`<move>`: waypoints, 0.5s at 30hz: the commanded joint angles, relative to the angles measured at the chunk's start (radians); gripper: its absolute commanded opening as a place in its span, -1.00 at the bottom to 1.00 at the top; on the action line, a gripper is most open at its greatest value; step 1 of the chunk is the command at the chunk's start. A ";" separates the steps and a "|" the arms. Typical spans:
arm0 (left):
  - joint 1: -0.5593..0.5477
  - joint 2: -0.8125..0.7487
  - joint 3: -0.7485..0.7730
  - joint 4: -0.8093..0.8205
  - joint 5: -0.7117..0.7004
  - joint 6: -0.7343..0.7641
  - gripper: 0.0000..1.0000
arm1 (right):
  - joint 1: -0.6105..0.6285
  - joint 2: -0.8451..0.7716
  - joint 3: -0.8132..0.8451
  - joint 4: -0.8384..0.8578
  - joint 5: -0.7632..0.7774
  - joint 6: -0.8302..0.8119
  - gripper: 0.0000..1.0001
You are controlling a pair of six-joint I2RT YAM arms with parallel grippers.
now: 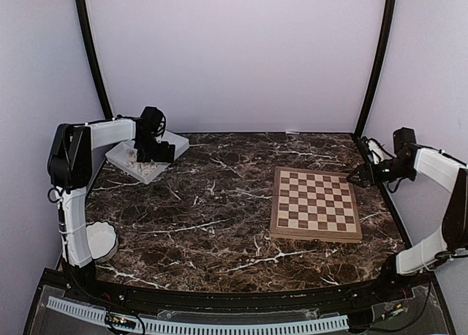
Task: Set up the chess pieces on the board
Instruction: Move the storage box to the center of the board.
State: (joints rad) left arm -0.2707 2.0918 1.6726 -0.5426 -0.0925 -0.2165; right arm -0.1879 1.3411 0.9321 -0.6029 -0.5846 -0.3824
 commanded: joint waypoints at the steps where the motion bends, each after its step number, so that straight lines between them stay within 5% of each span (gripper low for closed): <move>1: 0.023 0.009 0.013 -0.079 -0.031 0.022 0.92 | 0.005 -0.014 -0.034 0.040 -0.026 0.004 0.62; 15: 0.008 -0.113 -0.210 -0.104 0.154 0.120 0.73 | 0.007 0.044 -0.018 0.025 -0.037 -0.007 0.61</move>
State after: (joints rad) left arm -0.2455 2.1078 1.5600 -0.5838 0.0097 -0.1150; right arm -0.1879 1.3708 0.9001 -0.5873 -0.6006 -0.3836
